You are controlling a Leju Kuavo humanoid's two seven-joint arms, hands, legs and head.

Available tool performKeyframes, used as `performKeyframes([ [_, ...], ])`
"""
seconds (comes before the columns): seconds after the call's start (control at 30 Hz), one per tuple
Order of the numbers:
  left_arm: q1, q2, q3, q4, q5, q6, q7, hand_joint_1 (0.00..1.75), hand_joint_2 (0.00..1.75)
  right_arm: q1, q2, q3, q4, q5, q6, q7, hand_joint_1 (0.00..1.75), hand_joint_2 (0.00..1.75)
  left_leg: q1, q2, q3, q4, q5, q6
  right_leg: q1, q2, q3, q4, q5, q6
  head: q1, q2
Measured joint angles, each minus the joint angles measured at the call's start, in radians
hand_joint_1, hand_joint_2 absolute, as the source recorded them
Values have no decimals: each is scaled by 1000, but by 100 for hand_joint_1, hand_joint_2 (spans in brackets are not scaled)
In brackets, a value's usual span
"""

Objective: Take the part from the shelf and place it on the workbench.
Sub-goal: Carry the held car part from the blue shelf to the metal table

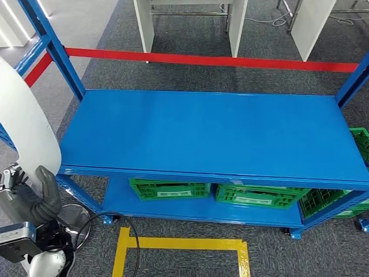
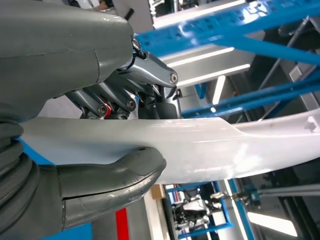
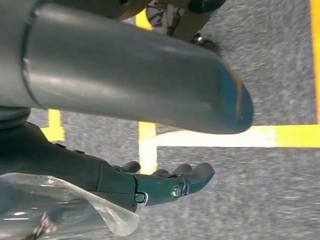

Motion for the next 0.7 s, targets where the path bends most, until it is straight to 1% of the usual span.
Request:
performKeyframes([
  [0.07, 0, -17, 9, 0, -7, 0, -15, 175, 175, -1, 1, -11, 3, 5, -3, 25, 0, 0, 0, 0, -4, -14, 3, 5, 2, -1, -5, -1, 4, 13, -1, 0],
  [0.1, 1, -28, 16, -1, -11, 0, -22, 175, 175, -1, 1, -17, 4, 8, -5, 38, 0, 0, 3, 1, -4, -22, 7, 10, 3, -2, -10, 4, -4, 18, -1, 0],
  [0.13, 2, -38, 22, -1, -15, 0, -28, 175, 175, 0, 1, -22, 5, 12, -8, 51, 0, 0, 6, 2, -4, -30, 12, 15, 5, -2, -18, 23, -24, 22, 1, 0],
  [0.17, 3, -48, 27, -2, -17, 0, -33, 175, 175, 0, 1, -27, 7, 16, -12, 64, 0, 0, 8, 4, -6, -35, 18, 21, 6, -1, -35, 63, -56, 25, 3, 0],
  [0.23, 11, -64, 35, -4, -18, 0, -40, 175, 175, -1, 1, -35, 10, 26, -17, 91, 0, 0, 6, 6, -16, -35, 26, 28, 6, -2, -80, 187, -130, 29, 6, 0],
  [0.27, 15, -69, 39, -4, -16, 0, -42, 175, 175, 0, 1, -39, 12, 32, -19, 103, 0, 0, 4, 7, -22, -33, 29, 29, 6, -2, -94, 238, -152, 30, 6, 0],
  [0.3, 19, -74, 43, -4, -13, 0, -43, 175, 175, 0, 2, -41, 13, 37, -20, 113, 0, 0, 3, 8, -28, -32, 34, 30, 5, -2, -93, 256, -155, 31, 6, 0],
  [0.33, 22, -78, 46, -5, -11, 0, -45, 175, 175, 1, 2, -43, 15, 42, -21, 121, 0, 0, 2, 8, -34, -30, 38, 29, 5, -2, -72, 235, -139, 30, 6, 0],
  [0.37, 25, -81, 48, -5, -9, 0, -46, 175, 175, 1, 2, -44, 16, 46, -23, 127, 0, 0, 2, 7, -40, -28, 42, 28, 5, -3, -33, 176, -111, 29, 6, 0],
  [0.4, 28, -84, 49, -7, -9, 0, -48, 175, 175, 0, 2, -45, 17, 50, -24, 131, 0, 0, 2, 7, -44, -26, 45, 26, 5, -3, 15, 99, -88, 27, 6, 0],
  [0.43, 31, -87, 50, -9, -10, 0, -49, 175, 175, -2, 3, -45, 17, 54, -25, 134, 0, 0, 1, 7, -48, -23, 49, 22, 6, -3, 58, 33, -70, 23, 6, 0],
  [0.47, 33, -90, 51, -10, -12, 0, -51, 175, 175, -3, 4, -45, 18, 58, -25, 137, 0, 0, 0, 7, -50, -22, 53, 16, 8, -2, 84, -12, -61, 20, 5, 0],
  [0.5, 34, -93, 52, -12, -15, 0, -53, 175, 175, -4, 5, -45, 18, 63, -25, 140, 0, 0, -1, 7, -51, -21, 58, 10, 10, -1, 93, -33, -61, 16, 5, 0],
  [0.53, 35, -97, 54, -13, -19, 0, -55, 175, 175, -3, 6, -45, 19, 68, -26, 143, 0, 0, -1, 7, -52, -22, 64, 4, 11, 0, 90, -34, -56, 12, 4, 0],
  [0.57, 35, -100, 56, -14, -24, 0, -57, 175, 175, -2, 7, -45, 20, 74, -26, 146, 0, 0, -1, 6, -54, -22, 69, -1, 10, -1, 83, -36, -51, 6, 5, 0],
  [0.6, 36, -102, 60, -14, -29, 0, -59, 175, 175, -1, 8, -46, 20, 79, -27, 148, 0, 0, 0, 4, -57, -18, 64, -7, 8, -3, 77, -39, -44, -1, 5, 0],
  [0.63, 37, -105, 64, -14, -33, 0, -60, 175, 175, -1, 9, -47, 21, 84, -28, 149, 0, 0, 1, 3, -63, -4, 43, -14, 6, -6, 71, -42, -36, -9, 5, 0],
  [0.67, 37, -107, 68, -15, -38, 0, -61, 175, 175, -1, 10, -48, 22, 88, -28, 149, 0, 0, 3, 2, -72, 30, 5, -20, 4, -8, 63, -44, -26, -16, 2, 0],
  [0.7, 38, -108, 71, -15, -42, 0, -62, 175, 175, -1, 11, -48, 22, 93, -27, 149, 0, 0, 5, 1, -86, 84, -46, -26, 4, -10, 56, -44, -18, -20, 0, 0],
])
